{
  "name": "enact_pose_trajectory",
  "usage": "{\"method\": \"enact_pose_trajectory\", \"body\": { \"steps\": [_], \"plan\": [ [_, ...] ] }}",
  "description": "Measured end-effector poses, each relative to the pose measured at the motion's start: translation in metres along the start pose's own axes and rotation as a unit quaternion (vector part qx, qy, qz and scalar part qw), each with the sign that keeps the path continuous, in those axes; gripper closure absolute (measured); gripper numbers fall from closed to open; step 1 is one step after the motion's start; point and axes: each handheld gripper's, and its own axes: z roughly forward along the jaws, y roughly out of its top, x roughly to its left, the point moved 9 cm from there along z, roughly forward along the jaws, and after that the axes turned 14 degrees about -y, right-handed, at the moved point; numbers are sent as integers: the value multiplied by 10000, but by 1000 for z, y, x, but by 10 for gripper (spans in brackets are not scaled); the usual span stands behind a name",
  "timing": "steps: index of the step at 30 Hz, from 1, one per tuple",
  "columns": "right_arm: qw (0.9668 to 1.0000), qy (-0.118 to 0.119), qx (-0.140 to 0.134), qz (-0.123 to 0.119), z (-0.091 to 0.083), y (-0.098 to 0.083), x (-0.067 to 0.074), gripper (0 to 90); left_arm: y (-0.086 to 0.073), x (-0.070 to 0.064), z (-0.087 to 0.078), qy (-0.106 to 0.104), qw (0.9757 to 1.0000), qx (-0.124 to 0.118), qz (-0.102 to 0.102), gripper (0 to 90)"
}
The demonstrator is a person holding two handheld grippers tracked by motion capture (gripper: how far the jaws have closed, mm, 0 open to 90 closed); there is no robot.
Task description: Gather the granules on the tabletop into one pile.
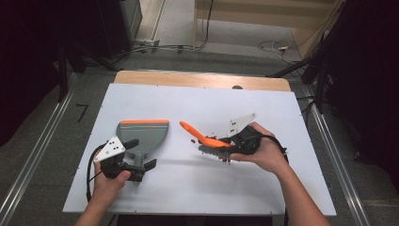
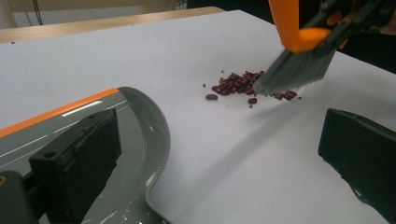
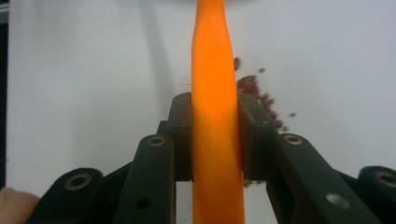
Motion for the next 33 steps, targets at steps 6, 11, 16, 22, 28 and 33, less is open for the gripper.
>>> {"method": "enact_pose_trajectory", "body": {
  "steps": [6, 11, 16, 22, 28, 33],
  "plan": [
    [9989, 415, 197, -46, 16, -13, 15, 689, 1, 0, 0, 3, 10000, -2, 11, 0],
    [9992, 336, 231, 25, 28, -15, 3, 691, 1, -1, 0, 4, 10000, -4, 14, 0],
    [9995, 218, 218, -16, 35, -10, -7, 691, 0, -1, 0, 1, 10000, 13, 21, 0],
    [9995, 196, 237, -61, 42, -4, -17, 690, 1, -1, 0, -11, 10000, -25, 4, 0],
    [9995, 209, 234, -60, 46, -2, -23, 689, 0, 0, 0, -11, 10000, -17, 6, 0],
    [9997, 162, 189, -25, 48, 0, -25, 689, 0, -1, 0, -7, 10000, 1, 16, 0]
  ]
}}
